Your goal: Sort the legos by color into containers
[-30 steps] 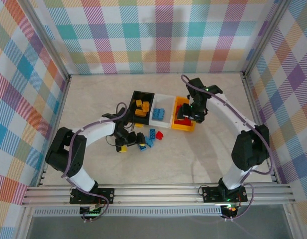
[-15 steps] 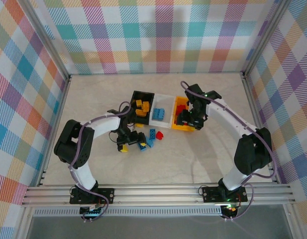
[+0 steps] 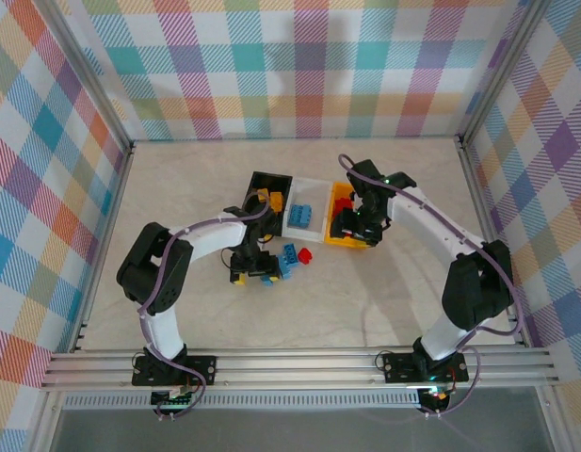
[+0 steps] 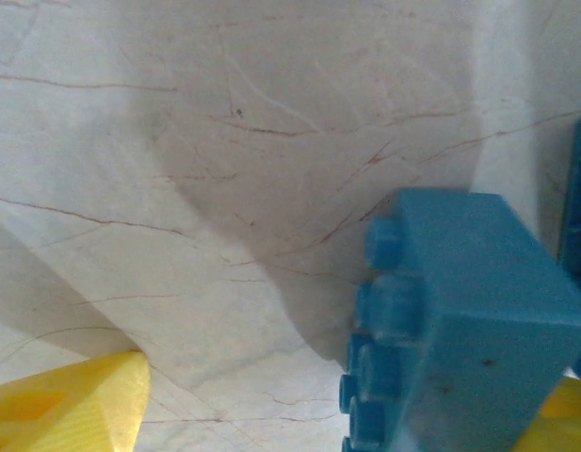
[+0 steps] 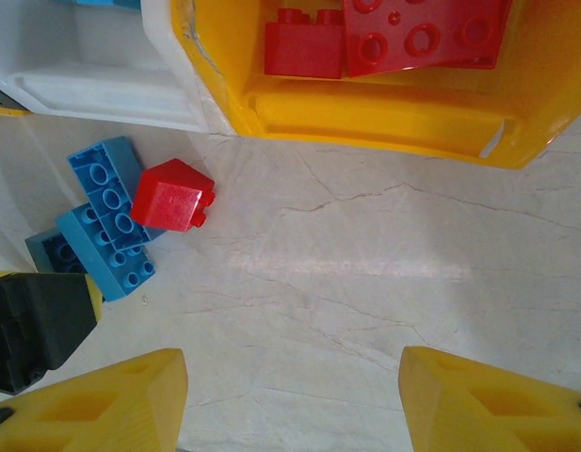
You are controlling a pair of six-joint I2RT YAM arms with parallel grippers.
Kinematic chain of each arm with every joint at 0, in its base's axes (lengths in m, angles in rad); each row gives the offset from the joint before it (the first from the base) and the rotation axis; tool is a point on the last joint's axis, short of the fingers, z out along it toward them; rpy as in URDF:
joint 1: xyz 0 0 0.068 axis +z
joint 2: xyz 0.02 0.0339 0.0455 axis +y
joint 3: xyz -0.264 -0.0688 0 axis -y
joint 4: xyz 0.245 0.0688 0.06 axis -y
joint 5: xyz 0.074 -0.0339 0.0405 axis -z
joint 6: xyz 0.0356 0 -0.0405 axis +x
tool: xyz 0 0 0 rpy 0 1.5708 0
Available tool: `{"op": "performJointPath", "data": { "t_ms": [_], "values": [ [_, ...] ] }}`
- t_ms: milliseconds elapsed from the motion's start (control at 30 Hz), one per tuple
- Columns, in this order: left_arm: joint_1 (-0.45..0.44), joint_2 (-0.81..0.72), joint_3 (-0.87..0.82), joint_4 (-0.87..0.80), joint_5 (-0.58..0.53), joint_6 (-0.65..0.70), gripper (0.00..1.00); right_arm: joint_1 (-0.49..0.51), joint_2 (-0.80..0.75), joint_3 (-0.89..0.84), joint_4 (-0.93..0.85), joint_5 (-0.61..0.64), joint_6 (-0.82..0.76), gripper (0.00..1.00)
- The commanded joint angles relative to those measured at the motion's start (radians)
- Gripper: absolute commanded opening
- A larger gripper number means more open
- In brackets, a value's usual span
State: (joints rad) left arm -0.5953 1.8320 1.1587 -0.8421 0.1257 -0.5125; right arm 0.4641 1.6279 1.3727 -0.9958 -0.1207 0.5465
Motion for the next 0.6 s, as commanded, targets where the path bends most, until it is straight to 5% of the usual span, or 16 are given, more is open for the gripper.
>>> {"op": "performJointPath", "data": {
  "t_ms": [0, 567],
  "values": [
    [-0.004, 0.004, 0.015, 0.027, -0.089, 0.065, 0.67, 0.007, 0.018, 0.001, 0.007, -0.022, 0.012, 0.62],
    [0.003, 0.029, 0.07, 0.026, -0.066, 0.121, 0.27, 0.039, 0.001, 0.015, -0.009, -0.011, 0.015, 0.62]
  ]
}}
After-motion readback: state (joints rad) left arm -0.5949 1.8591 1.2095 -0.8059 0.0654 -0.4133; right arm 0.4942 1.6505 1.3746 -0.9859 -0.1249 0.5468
